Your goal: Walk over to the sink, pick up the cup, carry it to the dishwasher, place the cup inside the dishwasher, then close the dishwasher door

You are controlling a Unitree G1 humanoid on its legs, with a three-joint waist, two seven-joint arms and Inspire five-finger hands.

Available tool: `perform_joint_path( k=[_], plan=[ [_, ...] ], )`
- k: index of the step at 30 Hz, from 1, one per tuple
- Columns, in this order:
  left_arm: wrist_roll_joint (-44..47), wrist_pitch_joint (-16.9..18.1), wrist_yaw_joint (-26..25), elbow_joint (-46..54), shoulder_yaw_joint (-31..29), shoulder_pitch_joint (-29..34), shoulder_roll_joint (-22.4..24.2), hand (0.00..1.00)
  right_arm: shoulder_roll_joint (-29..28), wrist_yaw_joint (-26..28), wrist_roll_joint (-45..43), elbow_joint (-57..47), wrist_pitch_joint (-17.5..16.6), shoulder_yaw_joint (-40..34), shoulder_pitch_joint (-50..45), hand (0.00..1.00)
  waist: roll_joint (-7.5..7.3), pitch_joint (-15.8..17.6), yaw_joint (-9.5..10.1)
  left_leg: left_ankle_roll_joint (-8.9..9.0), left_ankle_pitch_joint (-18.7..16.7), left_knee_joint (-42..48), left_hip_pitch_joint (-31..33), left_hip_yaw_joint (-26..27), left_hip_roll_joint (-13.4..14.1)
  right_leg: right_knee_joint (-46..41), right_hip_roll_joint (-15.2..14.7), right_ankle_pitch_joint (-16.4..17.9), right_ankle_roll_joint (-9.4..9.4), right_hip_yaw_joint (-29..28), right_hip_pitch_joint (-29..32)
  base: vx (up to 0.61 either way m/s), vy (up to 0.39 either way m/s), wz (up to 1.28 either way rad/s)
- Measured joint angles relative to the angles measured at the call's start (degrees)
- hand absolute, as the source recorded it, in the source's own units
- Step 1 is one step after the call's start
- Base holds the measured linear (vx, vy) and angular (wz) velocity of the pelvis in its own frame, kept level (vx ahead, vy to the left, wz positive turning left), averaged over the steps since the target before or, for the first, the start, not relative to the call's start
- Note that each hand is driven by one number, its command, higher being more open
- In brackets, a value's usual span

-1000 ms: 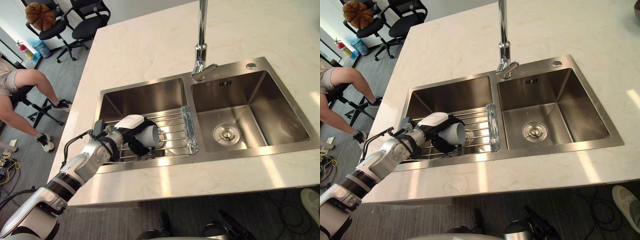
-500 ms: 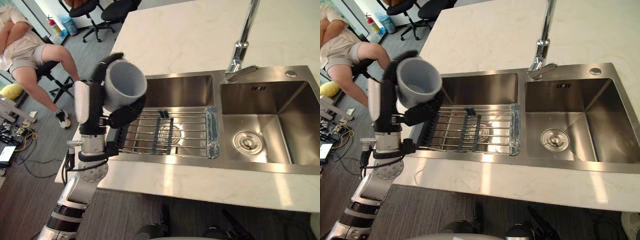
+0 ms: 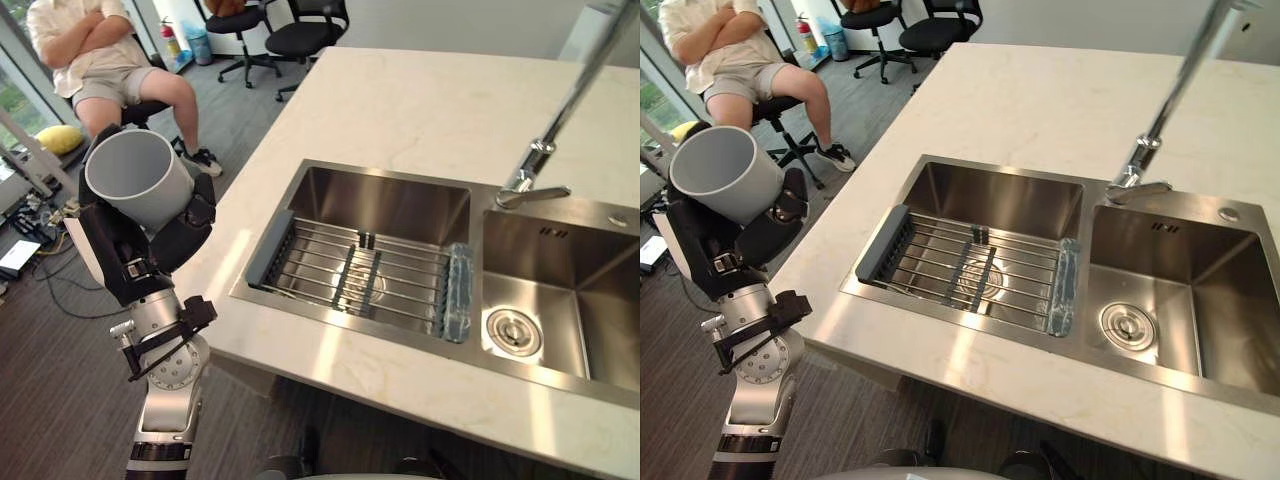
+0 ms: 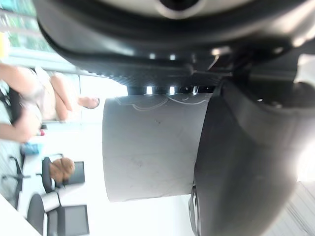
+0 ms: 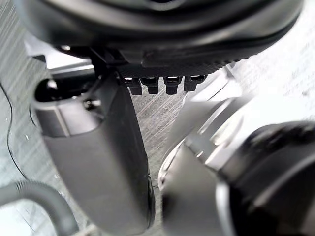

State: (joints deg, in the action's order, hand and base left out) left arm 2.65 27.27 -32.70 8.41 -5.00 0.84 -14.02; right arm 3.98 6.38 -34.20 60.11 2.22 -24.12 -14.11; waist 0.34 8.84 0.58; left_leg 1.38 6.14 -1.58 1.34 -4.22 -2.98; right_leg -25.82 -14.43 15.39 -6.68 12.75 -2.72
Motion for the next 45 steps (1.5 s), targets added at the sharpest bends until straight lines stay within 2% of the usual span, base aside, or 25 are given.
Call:
perform_joint_path(
  k=[4,5,10,13,15,17,18,19,20,21,23,25,27,28,30,31,32,33,35,37,38,39,41,44,45],
  plan=[
    [6.0,-2.4,-1.7,-0.8,-4.9,1.2,0.0,0.00,0.2,0.5,0.2,-2.9,0.4,4.1,3.7,1.00,-0.53,0.1,1.61,0.44,-0.6,5.8,4.3,0.1,-0.5,8.9,1.5,2.5,0.01,-3.4,-3.7,-0.08,-0.079,0.11],
    [7.1,-2.3,-1.7,-1.5,-5.2,1.8,0.4,0.00,0.6,0.9,0.4,-3.0,0.8,4.9,4.4,1.00,0.30,0.5,1.61,0.69,-0.9,7.3,4.5,-0.3,-0.1,9.2,2.3,3.0,-0.48,-3.3,-4.8,-0.25,-0.129,0.39],
    [9.1,-0.4,-0.2,-3.7,-8.4,6.2,0.7,0.00,3.0,0.2,1.8,-2.1,2.6,6.0,4.3,1.00,3.52,1.4,2.77,1.26,-1.6,6.9,4.6,3.2,4.2,5.4,5.6,4.6,2.73,1.4,-5.8,-0.25,-0.116,0.56],
    [11.1,0.4,0.2,-4.5,-11.2,6.1,-0.3,0.00,3.2,-0.5,1.7,-0.6,3.8,5.8,3.7,1.00,2.78,1.4,2.68,-1.41,-3.3,6.5,7.3,12.2,7.4,4.5,4.2,3.5,3.37,6.3,-3.9,-0.13,-0.044,0.85],
    [11.1,0.5,0.6,-4.4,-11.0,4.9,-0.7,0.00,4.1,-0.8,1.9,0.5,4.7,4.7,2.9,1.00,2.89,1.2,2.63,-4.06,-4.8,16.3,10.3,16.5,8.8,2.2,1.3,3.4,3.21,10.2,-2.7,-0.05,0.057,0.82],
    [11.2,0.5,1.4,-4.2,-10.9,4.2,-1.0,0.00,5.1,-1.0,1.9,0.1,4.9,4.0,1.9,1.00,4.96,0.0,2.25,-7.44,-4.8,19.2,9.7,19.7,10.7,-2.7,1.4,5.2,3.63,11.3,-0.9,-0.05,0.045,0.84],
    [12.0,0.2,2.9,-4.4,-10.4,2.6,-1.1,0.00,5.1,-1.3,1.8,0.3,5.3,3.0,2.4,1.00,5.58,-0.1,1.25,-4.49,-0.3,13.1,9.2,16.0,8.2,-3.0,3.2,8.5,6.07,10.0,1.6,-0.13,0.008,1.32],
    [12.1,0.1,3.5,-4.4,-10.4,1.7,-0.7,0.00,5.1,-1.4,1.8,0.3,5.2,2.9,2.3,1.00,5.68,-0.4,-0.36,-3.71,2.6,7.6,8.7,14.0,7.1,-2.2,5.3,8.1,7.74,9.0,2.8,-0.17,-0.025,2.31],
    [12.1,0.0,4.7,-4.5,-10.7,-1.2,0.3,0.00,4.2,-1.4,1.8,0.2,4.7,1.5,2.2,1.00,5.30,-0.5,-3.55,-7.13,-1.4,4.5,8.7,21.3,6.8,-0.6,4.1,4.9,6.21,11.5,2.8,-0.15,-0.017,2.22],
    [12.5,0.1,5.3,-4.3,-10.8,-3.6,0.7,0.00,3.8,-1.9,1.7,0.2,4.4,0.8,2.5,1.00,3.81,0.4,-2.45,-9.46,-3.4,13.0,9.6,29.4,9.2,-2.5,-0.4,4.8,6.10,15.6,3.0,-0.11,0.018,1.97],
    [13.7,0.4,5.1,-4.1,-11.3,-3.6,0.6,0.00,4.3,-1.9,1.8,-0.7,3.9,1.0,1.3,1.00,3.01,0.8,-1.69,-8.43,-4.2,22.9,6.7,35.1,14.0,-2.9,-5.0,4.0,4.72,18.0,1.6,-0.04,0.053,0.75],
    [13.4,0.3,5.2,-1.8,-10.8,-3.6,0.6,0.00,6.0,-1.8,1.8,-0.8,3.1,0.6,-0.5,1.00,4.06,0.1,-2.44,-7.98,-4.1,27.1,2.9,37.5,18.6,-3.4,-8.5,3.5,3.46,21.4,0.2,-0.05,0.170,1.03],
    [12.8,0.4,5.3,2.6,-10.7,-4.0,0.5,0.00,7.5,-1.6,1.9,-0.3,2.8,-0.6,-0.9,1.00,5.39,-0.8,-2.98,-7.13,0.9,26.8,0.1,37.9,21.2,-4.4,-10.8,3.1,0.57,24.0,0.4,-0.02,0.330,1.25],
    [11.3,-0.4,5.3,3.5,-10.3,-6.2,-0.9,0.00,7.8,-1.0,2.9,0.4,2.4,-1.6,-0.9,1.00,5.41,-0.8,-3.27,-5.24,-0.6,23.6,0.8,38.5,18.8,-2.7,-12.0,0.7,-1.01,25.9,-0.6,0.05,0.358,1.14],
    [11.0,-1.8,5.1,4.4,-10.4,-6.4,-2.5,0.00,6.7,-0.1,3.6,0.5,2.3,-1.7,-0.9,1.00,5.51,-0.9,-3.18,-2.61,-2.0,20.0,0.3,38.6,17.8,0.1,-11.2,-1.6,-1.18,28.5,-2.3,0.07,0.265,0.96],
    [10.7,-2.9,5.4,6.1,-10.1,-6.9,-4.4,0.00,5.7,0.9,4.6,0.2,1.9,-2.1,-1.1,1.00,5.85,-1.2,-3.46,1.09,-4.5,14.8,-0.6,38.1,17.3,2.5,-9.8,-3.3,-2.11,32.1,-4.3,0.07,0.233,0.94],
    [10.6,-3.1,5.5,6.6,-9.7,-7.4,-4.9,0.00,5.1,1.2,4.6,0.0,1.7,-2.1,-1.1,1.00,5.68,-1.1,-3.51,2.11,-5.1,12.5,-1.1,37.5,16.6,3.0,-9.4,-3.9,-2.35,33.2,-5.1,0.07,0.339,1.12],
    [10.7,-3.4,6.0,6.9,-9.1,-8.1,-5.8,0.00,3.9,1.3,4.7,-0.2,1.3,-2.0,-0.8,1.00,4.29,-0.4,-2.90,3.95,-3.6,8.3,-2.7,36.4,14.1,4.0,-9.8,-5.4,-2.35,33.9,-6.6,0.01,0.207,0.68],
    [10.8,-5.1,6.5,6.7,-8.2,-8.0,-6.3,0.00,3.2,1.1,5.9,-0.2,1.2,-2.2,-1.0,1.00,3.00,-0.3,-1.54,2.65,-2.1,3.8,-3.9,35.0,11.0,5.4,-10.1,-8.8,-0.31,32.1,-7.4,0.01,0.279,0.72],
    [11.5,-6.6,8.3,4.8,-7.3,-8.1,-6.4,0.00,2.3,1.6,6.1,-0.4,1.2,-3.4,-1.7,1.00,2.04,-0.7,-1.65,1.17,-1.2,0.9,-3.8,31.2,8.2,2.2,-11.4,-11.5,3.78,26.5,-6.3,0.03,0.207,1.13],
    [12.6,-7.2,9.6,2.8,-5.2,-8.2,-6.5,0.00,1.6,3.0,6.0,-0.5,0.8,-4.6,-2.3,1.00,2.45,-1.0,-2.39,0.06,-0.9,-0.1,-3.1,27.2,7.7,-2.7,-10.8,-10.7,7.10,18.6,-3.3,0.06,0.141,1.86],
    [13.8,-7.4,11.5,0.5,-3.5,-8.4,-6.1,0.00,0.3,3.9,6.2,-0.8,0.3,-5.3,-2.8,1.00,2.62,-1.3,-4.26,-0.33,-0.8,-0.5,-1.5,21.8,7.5,-1.4,-5.7,-4.3,5.18,9.8,-2.1,0.08,0.090,2.07],
    [16.0,-8.1,14.6,-2.9,-1.6,-8.5,-4.9,0.00,-0.7,4.7,6.0,-1.0,-0.2,-4.1,-3.6,1.00,1.89,-1.5,-4.45,-1.08,0.3,-2.3,-1.2,15.9,6.4,2.4,-0.2,-0.9,2.89,2.8,-0.6,0.11,-0.018,1.84],
    [18.7,-11.2,16.6,-5.2,-1.2,-7.6,-4.9,0.00,-0.7,5.1,6.1,-1.3,-1.0,0.1,-3.3,1.00,-0.99,-2.1,-3.24,-1.14,1.5,-3.2,-1.7,11.3,2.7,7.4,1.2,-1.4,2.62,-0.6,2.9,0.11,-0.055,1.13],
    [19.0,-11.6,17.4,-5.2,-1.0,-7.5,-4.4,0.00,-0.3,5.2,6.1,-1.5,-1.0,1.2,-3.1,1.00,-1.84,-2.5,-3.36,-0.83,1.4,-3.3,-2.0,9.4,1.5,8.2,0.9,-3.5,0.59,-1.3,2.7,0.11,-0.087,0.94]
  ],
)
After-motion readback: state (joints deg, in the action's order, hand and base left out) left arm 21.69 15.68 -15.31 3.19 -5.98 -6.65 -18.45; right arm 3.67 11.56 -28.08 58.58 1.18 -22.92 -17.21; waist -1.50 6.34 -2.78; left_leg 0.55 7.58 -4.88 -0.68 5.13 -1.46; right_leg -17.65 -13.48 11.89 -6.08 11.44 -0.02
